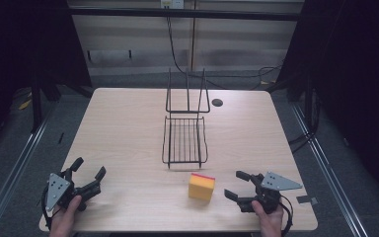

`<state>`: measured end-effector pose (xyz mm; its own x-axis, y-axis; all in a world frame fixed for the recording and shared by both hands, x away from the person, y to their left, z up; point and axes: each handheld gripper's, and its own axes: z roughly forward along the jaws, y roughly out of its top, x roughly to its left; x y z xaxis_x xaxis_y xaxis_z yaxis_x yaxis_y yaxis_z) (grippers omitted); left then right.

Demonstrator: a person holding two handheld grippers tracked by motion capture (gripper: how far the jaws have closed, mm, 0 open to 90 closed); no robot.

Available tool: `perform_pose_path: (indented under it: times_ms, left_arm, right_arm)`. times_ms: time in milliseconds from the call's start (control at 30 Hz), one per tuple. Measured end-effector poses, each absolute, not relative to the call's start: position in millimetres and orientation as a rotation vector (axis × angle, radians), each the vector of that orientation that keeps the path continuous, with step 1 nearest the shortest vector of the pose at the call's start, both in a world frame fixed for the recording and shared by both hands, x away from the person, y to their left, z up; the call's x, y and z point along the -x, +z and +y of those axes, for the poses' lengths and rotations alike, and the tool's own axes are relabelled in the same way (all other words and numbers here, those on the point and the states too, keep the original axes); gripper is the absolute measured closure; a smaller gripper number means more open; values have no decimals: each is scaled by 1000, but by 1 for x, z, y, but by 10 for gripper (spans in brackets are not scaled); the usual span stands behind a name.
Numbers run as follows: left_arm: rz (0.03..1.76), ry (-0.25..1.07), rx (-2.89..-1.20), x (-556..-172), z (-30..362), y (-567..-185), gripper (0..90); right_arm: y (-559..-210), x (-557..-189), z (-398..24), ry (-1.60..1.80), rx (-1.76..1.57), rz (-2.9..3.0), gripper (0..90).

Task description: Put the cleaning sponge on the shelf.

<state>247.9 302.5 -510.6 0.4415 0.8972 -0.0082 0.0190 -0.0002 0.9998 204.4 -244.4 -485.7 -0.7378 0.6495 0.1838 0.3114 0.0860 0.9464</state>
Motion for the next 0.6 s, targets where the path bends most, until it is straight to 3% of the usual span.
perform_pose_path:
  times_ms: [600]
  left_arm:
    - [881, 855, -1402, -248, 302, -511, 156]
  right_arm:
    - [-474, -199, -230, 1760, -836, 2134, 152]
